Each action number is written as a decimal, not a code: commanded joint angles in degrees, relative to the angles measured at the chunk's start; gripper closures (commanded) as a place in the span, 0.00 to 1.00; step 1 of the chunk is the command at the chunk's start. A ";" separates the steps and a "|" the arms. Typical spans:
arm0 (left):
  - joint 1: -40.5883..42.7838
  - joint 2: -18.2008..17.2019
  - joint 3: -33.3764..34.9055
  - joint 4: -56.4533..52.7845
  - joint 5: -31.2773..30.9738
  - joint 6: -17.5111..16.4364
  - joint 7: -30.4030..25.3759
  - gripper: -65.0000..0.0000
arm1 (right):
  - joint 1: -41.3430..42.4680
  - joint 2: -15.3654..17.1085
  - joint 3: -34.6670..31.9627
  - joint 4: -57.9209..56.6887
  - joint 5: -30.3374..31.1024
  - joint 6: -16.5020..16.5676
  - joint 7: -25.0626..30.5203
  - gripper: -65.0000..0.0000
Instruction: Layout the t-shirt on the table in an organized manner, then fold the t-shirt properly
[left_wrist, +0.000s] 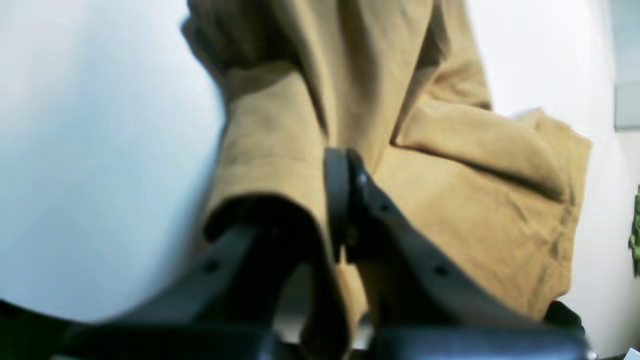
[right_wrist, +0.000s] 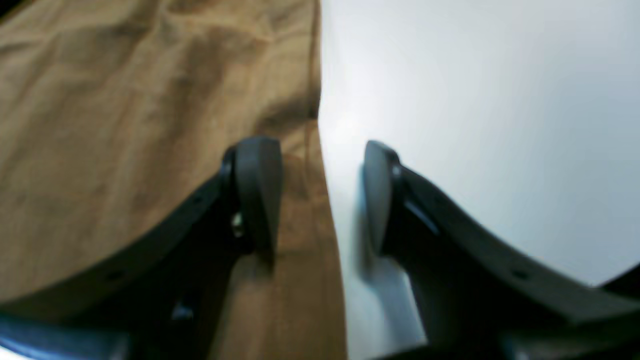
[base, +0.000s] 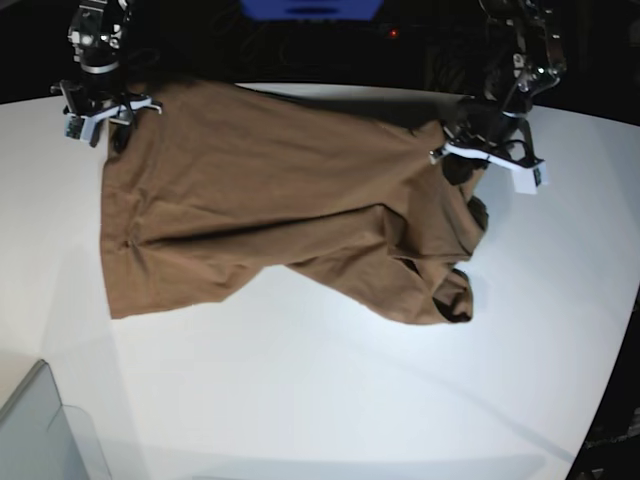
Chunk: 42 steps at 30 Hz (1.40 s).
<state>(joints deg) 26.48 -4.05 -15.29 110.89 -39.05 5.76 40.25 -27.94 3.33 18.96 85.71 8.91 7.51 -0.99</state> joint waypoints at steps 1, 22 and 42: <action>0.03 -0.21 -0.84 0.98 -0.47 -0.79 -1.08 1.00 | 1.35 0.32 -0.28 -2.24 -1.21 0.45 -5.29 0.61; -4.90 5.77 -7.00 -3.42 -0.47 -0.79 -0.91 1.00 | 20.52 5.24 0.34 -7.43 -1.21 0.36 -7.31 1.00; -1.64 5.86 -7.35 -0.34 -0.56 -0.79 -1.08 1.00 | -4.80 -3.82 -0.02 19.12 -1.04 0.36 -12.50 0.52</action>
<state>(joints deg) 24.93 1.93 -22.52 109.30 -39.09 5.34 40.03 -32.38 -0.38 18.76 103.88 7.70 7.73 -14.55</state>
